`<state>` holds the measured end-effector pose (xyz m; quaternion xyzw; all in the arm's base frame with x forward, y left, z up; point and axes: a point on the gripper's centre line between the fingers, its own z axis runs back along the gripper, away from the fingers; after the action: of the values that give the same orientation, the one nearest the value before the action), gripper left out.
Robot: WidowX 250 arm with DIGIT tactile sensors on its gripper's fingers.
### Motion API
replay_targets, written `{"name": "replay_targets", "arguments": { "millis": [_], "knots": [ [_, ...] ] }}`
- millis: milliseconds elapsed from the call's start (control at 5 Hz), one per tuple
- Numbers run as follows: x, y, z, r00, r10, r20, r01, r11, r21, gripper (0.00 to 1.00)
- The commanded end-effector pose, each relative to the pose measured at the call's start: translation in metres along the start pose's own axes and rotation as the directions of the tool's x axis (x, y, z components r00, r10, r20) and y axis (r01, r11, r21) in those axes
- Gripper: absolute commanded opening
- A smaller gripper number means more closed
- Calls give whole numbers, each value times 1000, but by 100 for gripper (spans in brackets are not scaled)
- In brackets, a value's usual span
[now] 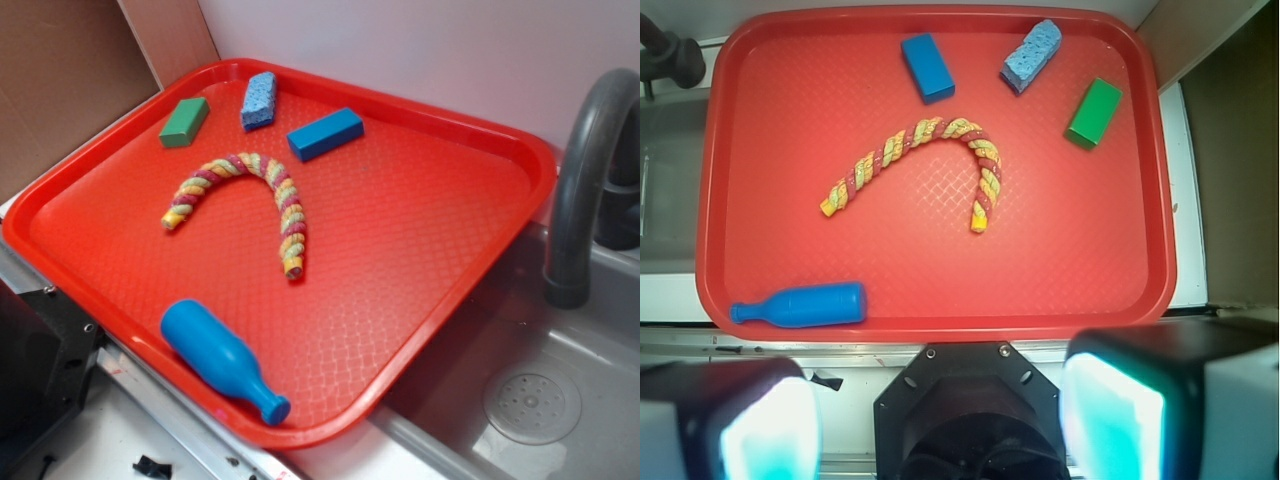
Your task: Grab the blue sponge.
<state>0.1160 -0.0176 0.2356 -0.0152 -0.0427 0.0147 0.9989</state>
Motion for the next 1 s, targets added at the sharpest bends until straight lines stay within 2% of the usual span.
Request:
{"name": "replay_targets", "arguments": {
  "millis": [0,200,400,600,800],
  "knots": [
    [0,0,0,1000,0,0,0,1000,0,100],
    [15,3,-9,994,107,19,-108,994,34,100],
    [34,5,-23,959,271,86,-275,960,51,100],
    [59,18,-42,891,416,182,-436,895,89,100],
    [86,38,-65,808,532,253,-566,820,84,100]
  ]
}}
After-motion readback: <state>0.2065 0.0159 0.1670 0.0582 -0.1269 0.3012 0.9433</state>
